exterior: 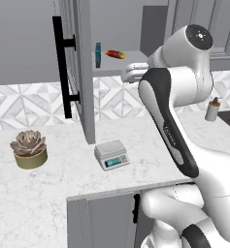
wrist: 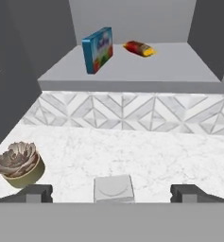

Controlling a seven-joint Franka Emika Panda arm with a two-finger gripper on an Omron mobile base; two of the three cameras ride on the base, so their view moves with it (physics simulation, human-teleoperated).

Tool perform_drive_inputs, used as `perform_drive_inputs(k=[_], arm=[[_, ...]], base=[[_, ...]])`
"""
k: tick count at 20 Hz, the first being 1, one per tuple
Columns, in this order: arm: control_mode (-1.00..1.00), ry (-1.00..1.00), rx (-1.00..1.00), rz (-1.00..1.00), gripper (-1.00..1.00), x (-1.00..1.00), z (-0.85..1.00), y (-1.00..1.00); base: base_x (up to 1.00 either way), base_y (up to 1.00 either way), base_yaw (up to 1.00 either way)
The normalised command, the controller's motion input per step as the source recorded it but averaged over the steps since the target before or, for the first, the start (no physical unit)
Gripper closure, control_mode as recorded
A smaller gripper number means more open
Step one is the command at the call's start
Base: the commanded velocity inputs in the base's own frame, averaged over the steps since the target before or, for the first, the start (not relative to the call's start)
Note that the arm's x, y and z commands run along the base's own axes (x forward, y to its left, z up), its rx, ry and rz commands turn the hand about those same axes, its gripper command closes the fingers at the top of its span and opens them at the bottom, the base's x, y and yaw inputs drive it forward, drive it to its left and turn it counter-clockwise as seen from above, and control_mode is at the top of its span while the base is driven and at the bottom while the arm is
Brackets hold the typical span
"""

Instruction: Pick the boxed food and place it on the digital scale for weighing, and close the cabinet.

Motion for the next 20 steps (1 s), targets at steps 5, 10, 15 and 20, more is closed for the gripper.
perform_drive_inputs(k=[5,10,15,20], arm=[[-1.0,-0.05,0.0,0.0,-1.0,0.37,0.0,0.06],[-1.0,0.0,0.0,0.0,-1.0,0.46,0.01,0.0],[-1.0,0.04,0.0,0.0,-1.0,0.45,0.17,0.0],[-1.0,0.01,-0.01,0.0,-1.0,0.54,0.09,0.09]], base=[[0.0,0.0,0.0],[0.0,0.0,0.0],[0.0,0.0,0.0],[0.0,0.0,0.0]])
